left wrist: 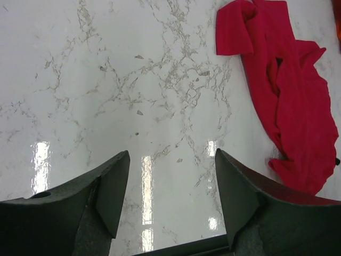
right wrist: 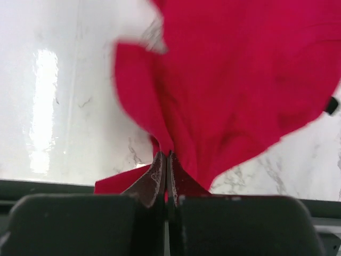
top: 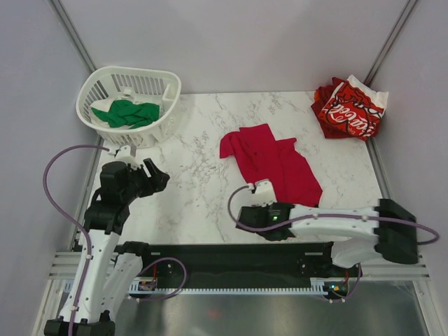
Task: Fold and stack the t-shirts
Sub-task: Flatten the tshirt out
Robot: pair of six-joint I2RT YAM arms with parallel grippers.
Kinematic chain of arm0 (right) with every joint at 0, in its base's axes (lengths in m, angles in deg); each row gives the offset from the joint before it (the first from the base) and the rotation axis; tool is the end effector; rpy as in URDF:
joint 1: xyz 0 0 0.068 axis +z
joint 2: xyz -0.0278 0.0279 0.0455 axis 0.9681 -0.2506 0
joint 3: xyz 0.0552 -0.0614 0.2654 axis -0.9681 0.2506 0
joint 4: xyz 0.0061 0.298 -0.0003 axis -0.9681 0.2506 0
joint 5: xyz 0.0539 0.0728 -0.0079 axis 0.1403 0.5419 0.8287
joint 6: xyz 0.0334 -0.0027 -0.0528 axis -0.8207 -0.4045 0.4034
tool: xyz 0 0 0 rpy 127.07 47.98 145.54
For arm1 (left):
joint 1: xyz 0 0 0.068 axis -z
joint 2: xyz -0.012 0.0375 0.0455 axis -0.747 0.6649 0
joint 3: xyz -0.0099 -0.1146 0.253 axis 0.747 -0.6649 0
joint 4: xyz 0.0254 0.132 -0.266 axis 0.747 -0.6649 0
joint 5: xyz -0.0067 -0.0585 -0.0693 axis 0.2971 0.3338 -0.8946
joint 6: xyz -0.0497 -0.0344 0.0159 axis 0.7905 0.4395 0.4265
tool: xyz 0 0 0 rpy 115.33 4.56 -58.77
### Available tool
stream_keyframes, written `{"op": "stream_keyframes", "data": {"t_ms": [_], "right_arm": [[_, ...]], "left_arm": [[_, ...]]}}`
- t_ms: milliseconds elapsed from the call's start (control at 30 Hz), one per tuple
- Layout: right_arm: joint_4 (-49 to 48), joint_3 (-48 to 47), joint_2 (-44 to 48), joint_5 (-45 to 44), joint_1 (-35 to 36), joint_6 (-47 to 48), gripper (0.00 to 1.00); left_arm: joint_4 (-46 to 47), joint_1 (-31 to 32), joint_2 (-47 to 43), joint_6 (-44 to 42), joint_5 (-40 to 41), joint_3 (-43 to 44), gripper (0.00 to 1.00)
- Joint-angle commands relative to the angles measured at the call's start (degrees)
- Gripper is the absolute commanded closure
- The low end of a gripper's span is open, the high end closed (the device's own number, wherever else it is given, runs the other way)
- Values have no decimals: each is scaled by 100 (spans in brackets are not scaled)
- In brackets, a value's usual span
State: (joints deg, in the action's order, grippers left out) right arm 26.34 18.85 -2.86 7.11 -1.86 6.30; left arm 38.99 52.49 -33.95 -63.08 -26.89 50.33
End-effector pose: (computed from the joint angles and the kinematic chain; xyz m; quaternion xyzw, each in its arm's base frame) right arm 0.1042 0.2533 0.1622 -0.1358 0.9372 -0.0788 0.3116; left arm 0.1820 -0.0211 0.2994 -0.1042 0.8586 -0.1887 0.4652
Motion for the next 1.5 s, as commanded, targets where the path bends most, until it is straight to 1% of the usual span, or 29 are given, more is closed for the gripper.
{"op": "stream_keyframes", "data": {"t_ms": [0,67,133,167,200,233,267,300,333,400,433,467,500,533,567,633,667,800,867,1000,1067,1167,1200,1267,1300,1367,1400,1433,1467], "right_arm": [[1725,-322,2071,-1103,-32,-947,100],[1841,-464,2892,-1025,-76,-808,100],[2208,-684,3160,-1059,-252,-825,100],[2350,-745,3283,-1129,-322,-904,100],[2482,-850,3327,-1339,-331,-957,100],[2709,-895,3363,-1437,-331,-1053,100],[2712,-939,3459,-1481,-323,-1080,100],[2712,-991,3512,-1551,-331,-1072,100],[2773,-1018,3556,-1752,-331,-1080,100],[2800,-1114,3670,-1964,-331,-993,100],[2834,-1150,3688,-2148,-331,-923,100],[2844,-1194,3688,-2219,-331,-861,100],[2852,-1272,3671,-2272,-349,-765,100],[2887,-1317,3662,-2325,-331,-694,100],[2888,-1369,3618,-2352,-331,-667,100],[2879,-1405,3583,-2343,-331,-571,100],[2879,-1405,3583,-2308,-331,-562,100],[2870,-1352,3767,-2220,-323,-588,100],[2844,-1343,3881,-2211,-331,-562,100],[2835,-1387,3952,-2211,-331,-483,100],[2835,-1414,3917,-2211,-331,-439,100],[2826,-1423,3882,-2211,-331,-430,100],[2835,-1423,3881,-2211,-331,-430,100],[2826,-1414,3881,-2220,-331,-430,100],[2835,-1422,3881,-2229,-331,-439,100],[2826,-1405,3864,-2238,-331,-456,100],[2826,-1405,3855,-2238,-331,-465,100],[2826,-1388,3855,-2238,-331,-482,100],[2826,-1379,3829,-2238,-331,-500,100]], "left_arm": [[-2,321,351,15,408,271,28],[41,847,640,278,794,324,28],[138,1330,1255,437,1258,403,25],[286,1802,1475,568,1375,525,23],[374,2025,1999,613,1524,605,18],[454,2340,2248,666,1586,693,16],[707,2430,2520,718,1604,876,14],[849,2475,2758,710,1587,974,11],[998,2493,3282,693,1526,1070,10],[1332,2493,3812,614,1490,1509,8],[1403,2493,4459,587,1412,1711,8],[1438,2493,4770,578,1359,2148,9],[1508,2493,5164,596,1306,2379,9],[1527,2484,5804,605,1253,2607,10],[1518,2493,6141,613,1235,3044,11],[1544,2484,6660,657,1253,3416,11],[1553,2493,7115,727,1235,3731,11],[1553,2493,7864,991,1165,4252,13],[1571,2493,8050,1070,1174,4445,15],[1588,2493,8446,1053,1174,4578,22],[1623,2493,8517,1044,1217,4604,23],[1658,2493,8640,1035,1218,4613,28],[1676,2493,8675,1027,1174,4639,35],[1711,2493,8728,1026,1139,4675,41],[1746,2493,8754,1026,1104,4675,48],[1782,2493,8789,1018,1068,4666,54],[1799,2493,8789,1009,1068,4666,62],[1825,2493,8807,1009,1077,4666,67],[1843,2493,8816,1000,1077,4666,75]]}}
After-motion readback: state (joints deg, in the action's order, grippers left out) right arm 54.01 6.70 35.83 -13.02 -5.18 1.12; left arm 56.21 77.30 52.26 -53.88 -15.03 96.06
